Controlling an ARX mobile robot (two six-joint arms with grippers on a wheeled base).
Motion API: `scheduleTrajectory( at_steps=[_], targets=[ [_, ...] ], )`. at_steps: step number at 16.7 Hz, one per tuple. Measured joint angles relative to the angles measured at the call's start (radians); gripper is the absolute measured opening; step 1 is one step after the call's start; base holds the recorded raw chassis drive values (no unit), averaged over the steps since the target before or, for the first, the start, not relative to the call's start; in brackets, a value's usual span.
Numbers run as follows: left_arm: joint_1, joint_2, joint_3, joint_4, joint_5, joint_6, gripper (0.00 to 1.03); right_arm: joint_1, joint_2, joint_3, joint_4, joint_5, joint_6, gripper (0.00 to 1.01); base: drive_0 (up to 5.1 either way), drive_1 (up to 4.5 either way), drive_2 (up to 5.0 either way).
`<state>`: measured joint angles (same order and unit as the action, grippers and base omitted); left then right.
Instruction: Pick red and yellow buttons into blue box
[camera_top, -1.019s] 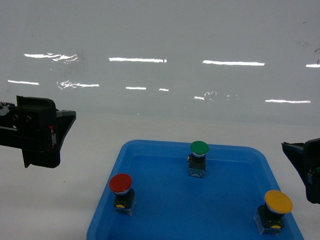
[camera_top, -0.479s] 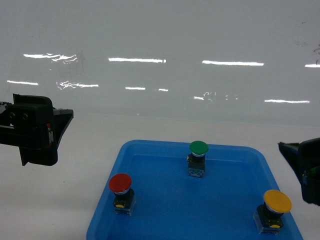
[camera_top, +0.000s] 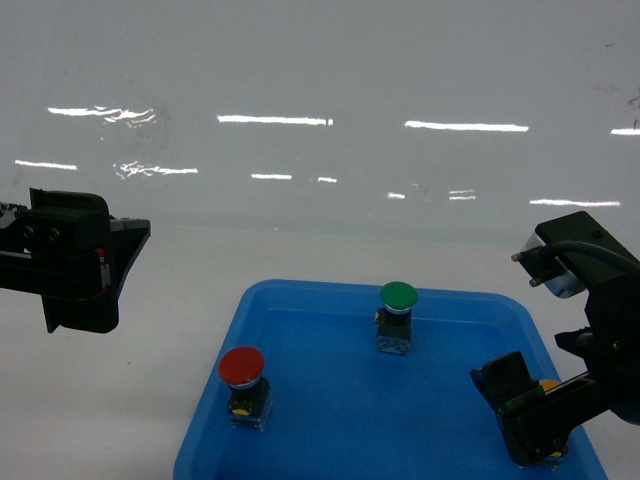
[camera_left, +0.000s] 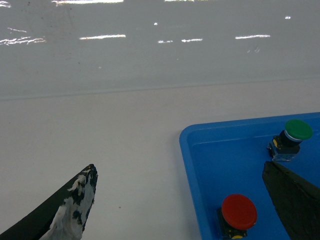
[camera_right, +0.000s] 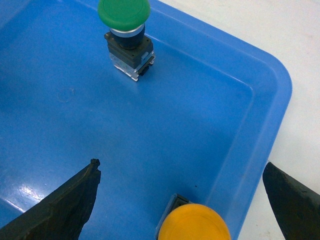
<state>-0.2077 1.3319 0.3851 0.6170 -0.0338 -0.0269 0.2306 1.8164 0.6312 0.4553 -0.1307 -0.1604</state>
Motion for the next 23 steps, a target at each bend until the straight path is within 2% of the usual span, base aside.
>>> scheduleTrajectory(
  at_steps=[4,8,15,18,19,21,23],
  targets=[
    [0.0,0.0,0.0,0.0,0.0,0.0,0.98,0.018,0.098,0.06,-0.042,-0.002,-0.022,0.98,0.0,0.0,0.0],
    [0.0,0.0,0.0,0.0,0.0,0.0,0.98,0.018,0.124,0.067,-0.047,0.011,-0.049,0.98,0.0,0.0,0.0],
    [0.0,0.0,0.0,0.0,0.0,0.0,0.98,0.031,0.173,0.025,-0.001,0.033,-0.058,0.97,0.0,0.0,0.0],
    [0.0,0.0,0.0,0.0,0.0,0.0,0.98,0.032,0.18,0.022,0.018,0.043,-0.059,0.66,0.0,0.0,0.0],
    [0.0,0.0,0.0,0.0,0.0,0.0,0.98,0.032,0.183,0.021,0.026,0.048,-0.06,0.52,0.0,0.0,0.0],
    [0.0,0.0,0.0,0.0,0.0,0.0,0.98,0.038,0.192,0.014,0.046,0.052,-0.069,0.31,0.0,0.0,0.0],
    [0.0,0.0,0.0,0.0,0.0,0.0,0.98,0.038,0.192,-0.003,0.086,0.072,-0.075,0.3,0.0,0.0,0.0]
  ],
)
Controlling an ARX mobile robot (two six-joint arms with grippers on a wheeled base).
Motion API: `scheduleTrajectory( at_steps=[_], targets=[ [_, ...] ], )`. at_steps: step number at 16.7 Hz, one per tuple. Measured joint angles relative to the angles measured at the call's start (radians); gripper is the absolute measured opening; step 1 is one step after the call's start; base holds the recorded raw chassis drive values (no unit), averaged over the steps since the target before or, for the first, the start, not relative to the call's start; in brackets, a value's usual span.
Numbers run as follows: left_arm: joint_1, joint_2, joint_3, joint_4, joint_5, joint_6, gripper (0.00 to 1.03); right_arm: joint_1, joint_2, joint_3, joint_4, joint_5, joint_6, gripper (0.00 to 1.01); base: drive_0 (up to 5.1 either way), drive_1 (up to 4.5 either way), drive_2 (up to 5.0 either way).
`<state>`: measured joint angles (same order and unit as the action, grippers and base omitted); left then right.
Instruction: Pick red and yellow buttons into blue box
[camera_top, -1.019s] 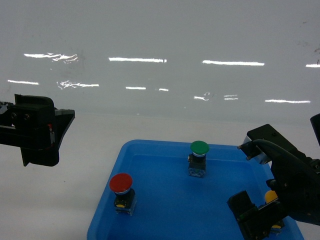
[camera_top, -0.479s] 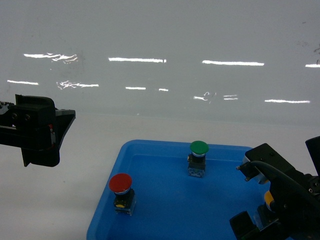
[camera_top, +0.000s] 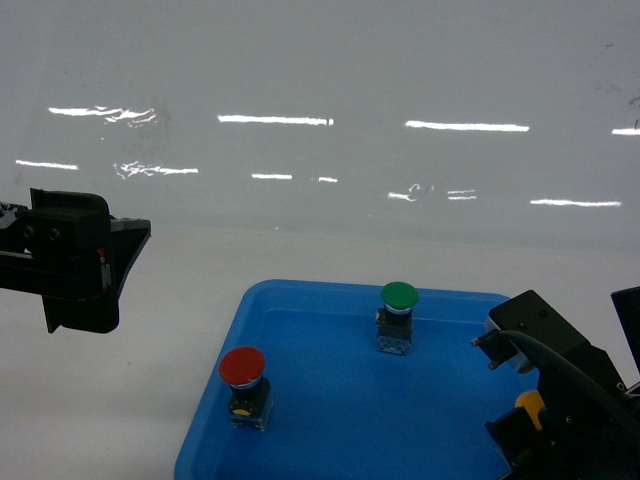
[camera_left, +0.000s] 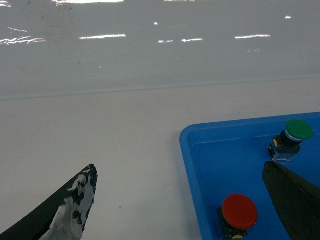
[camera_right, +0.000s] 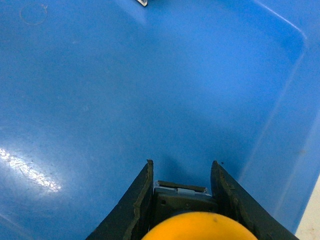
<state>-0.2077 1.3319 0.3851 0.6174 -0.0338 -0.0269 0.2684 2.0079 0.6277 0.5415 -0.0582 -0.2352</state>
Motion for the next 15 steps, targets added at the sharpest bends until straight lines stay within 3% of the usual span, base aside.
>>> scheduleTrajectory(
  at_steps=[3,5,9,13,15],
  targets=[
    [0.0,0.0,0.0,-0.001,0.0,0.0,0.98,-0.029,-0.087,-0.049,0.06,0.019,-0.002,0.3,0.0,0.0,0.0],
    [0.0,0.0,0.0,0.0,0.0,0.0,0.98,-0.072,-0.24,-0.098,0.097,0.029,0.006,0.3,0.0,0.0,0.0],
    [0.0,0.0,0.0,0.0,0.0,0.0,0.98,-0.121,-0.475,-0.203,0.15,0.084,0.04,0.3,0.0,0.0,0.0],
    [0.0,0.0,0.0,-0.001,0.0,0.0,0.98,-0.146,-0.765,-0.362,0.079,0.139,0.084,0.3,0.0,0.0,0.0],
    [0.0,0.0,0.0,0.0,0.0,0.0,0.98,-0.15,-0.898,-0.421,0.029,0.158,0.089,0.3,0.0,0.0,0.0]
  ],
)
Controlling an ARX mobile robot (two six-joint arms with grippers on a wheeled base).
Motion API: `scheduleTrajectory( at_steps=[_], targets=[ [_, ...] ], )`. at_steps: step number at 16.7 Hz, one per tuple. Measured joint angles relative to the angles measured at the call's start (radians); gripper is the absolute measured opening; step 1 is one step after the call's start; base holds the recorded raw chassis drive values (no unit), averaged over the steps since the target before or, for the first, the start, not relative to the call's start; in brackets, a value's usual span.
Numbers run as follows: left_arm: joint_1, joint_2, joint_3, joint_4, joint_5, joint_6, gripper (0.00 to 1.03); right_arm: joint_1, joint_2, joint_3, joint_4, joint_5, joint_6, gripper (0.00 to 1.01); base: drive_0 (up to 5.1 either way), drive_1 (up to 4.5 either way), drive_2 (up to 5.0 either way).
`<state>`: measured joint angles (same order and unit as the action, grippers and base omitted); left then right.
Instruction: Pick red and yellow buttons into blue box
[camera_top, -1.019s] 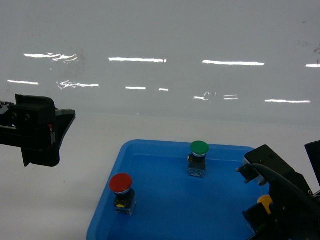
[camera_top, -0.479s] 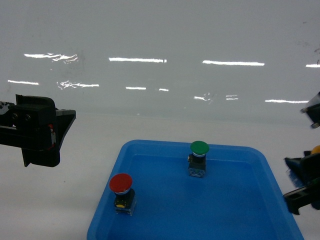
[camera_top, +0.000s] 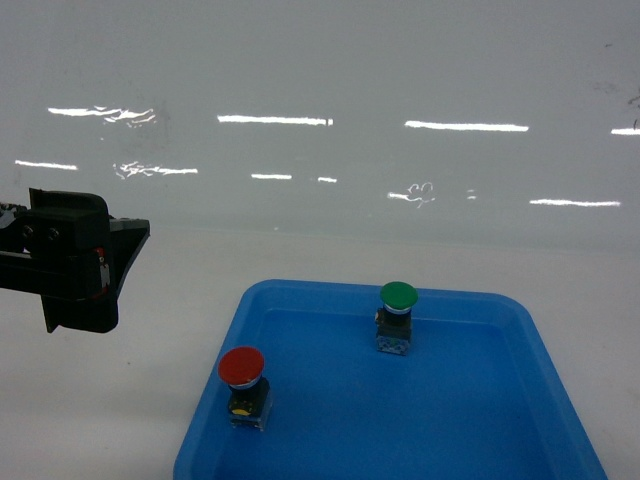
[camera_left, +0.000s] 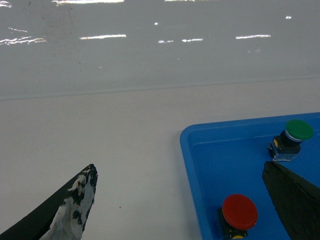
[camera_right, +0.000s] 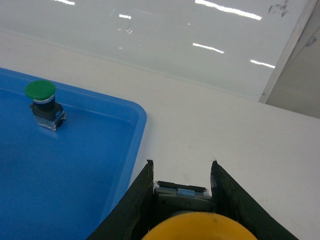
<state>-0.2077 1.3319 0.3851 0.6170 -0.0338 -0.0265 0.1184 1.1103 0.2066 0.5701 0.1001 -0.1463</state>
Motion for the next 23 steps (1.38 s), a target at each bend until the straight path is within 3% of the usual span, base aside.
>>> scheduleTrajectory(
  at_steps=[2,6,10,17,23],
  targets=[
    [0.0,0.0,0.0,0.0,0.0,0.0,0.98,-0.001,-0.219,-0.063,-0.136,0.011,0.016,0.3,0.0,0.0,0.0],
    [0.0,0.0,0.0,-0.001,0.0,0.0,0.98,-0.048,-0.221,-0.074,-0.088,0.006,0.009,0.3,0.0,0.0,0.0],
    [-0.001,0.0,0.0,0.0,0.0,0.0,0.98,-0.048,-0.229,-0.073,-0.082,0.007,0.006,0.3,0.0,0.0,0.0],
    [-0.107,0.169,0.096,-0.04,-0.034,0.008,0.98,-0.048,-0.229,-0.073,-0.082,0.007,0.006,0.3,0.0,0.0,0.0],
    [-0.143,0.346,0.217,-0.059,-0.053,0.04,0.98,-0.048,-0.229,-0.073,-0.082,0.008,0.005,0.3,0.0,0.0,0.0]
  ],
)
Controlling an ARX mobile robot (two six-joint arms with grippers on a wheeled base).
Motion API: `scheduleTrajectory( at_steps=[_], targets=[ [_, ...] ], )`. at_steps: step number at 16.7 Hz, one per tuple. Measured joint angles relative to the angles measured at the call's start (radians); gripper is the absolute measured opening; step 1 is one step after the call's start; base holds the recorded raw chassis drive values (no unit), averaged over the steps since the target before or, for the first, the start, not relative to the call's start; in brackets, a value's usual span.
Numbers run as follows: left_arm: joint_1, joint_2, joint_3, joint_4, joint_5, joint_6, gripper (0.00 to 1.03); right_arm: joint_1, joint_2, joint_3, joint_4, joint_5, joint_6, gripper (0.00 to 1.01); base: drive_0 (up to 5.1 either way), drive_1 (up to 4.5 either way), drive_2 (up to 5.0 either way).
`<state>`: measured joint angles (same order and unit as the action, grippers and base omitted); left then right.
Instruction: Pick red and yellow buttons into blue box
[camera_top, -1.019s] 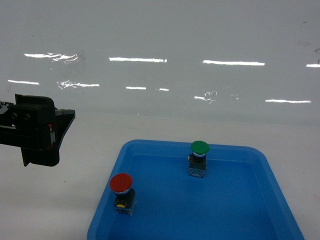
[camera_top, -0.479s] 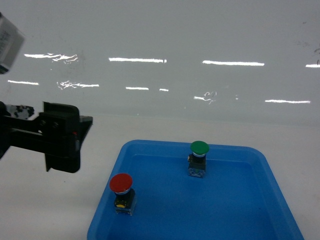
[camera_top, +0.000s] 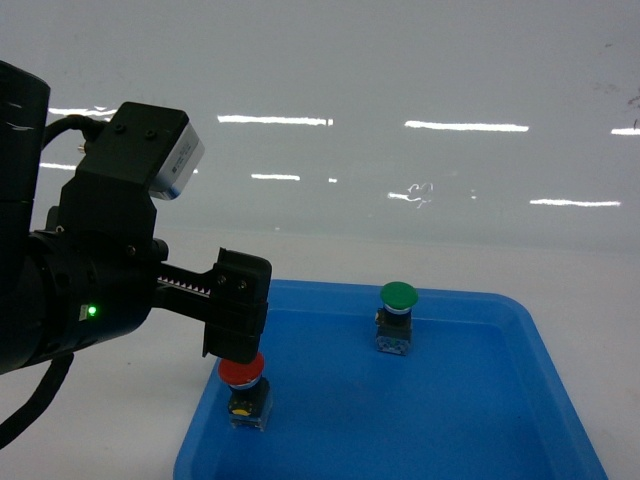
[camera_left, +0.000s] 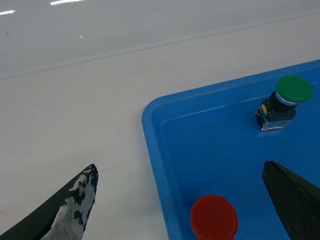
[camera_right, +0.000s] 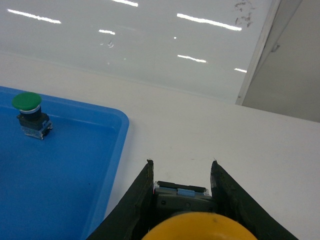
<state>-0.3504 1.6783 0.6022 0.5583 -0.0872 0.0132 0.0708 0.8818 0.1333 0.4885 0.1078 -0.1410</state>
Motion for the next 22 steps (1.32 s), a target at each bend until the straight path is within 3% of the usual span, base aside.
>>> scheduleTrajectory(
  at_steps=[2,3,7,14,22],
  targets=[
    [0.014,0.1,0.074,-0.074,-0.003,0.02,0.98,0.0,0.0,0.0,0.0,0.0,-0.002,0.3,0.0,0.0,0.0],
    [-0.026,0.159,0.177,-0.176,0.043,0.018,0.98,0.0,0.0,0.0,0.0,0.0,-0.002,0.3,0.0,0.0,0.0],
    [-0.084,0.195,0.225,-0.238,0.046,0.01,0.98,0.0,0.0,0.0,0.0,0.0,-0.002,0.3,0.0,0.0,0.0],
    [-0.089,0.28,0.224,-0.225,0.0,-0.007,0.98,0.0,0.0,0.0,0.0,0.0,-0.002,0.3,0.0,0.0,0.0],
    [-0.052,0.347,0.175,-0.147,-0.024,-0.014,0.98,0.0,0.0,0.0,0.0,0.0,-0.002,0.3,0.0,0.0,0.0]
  ],
)
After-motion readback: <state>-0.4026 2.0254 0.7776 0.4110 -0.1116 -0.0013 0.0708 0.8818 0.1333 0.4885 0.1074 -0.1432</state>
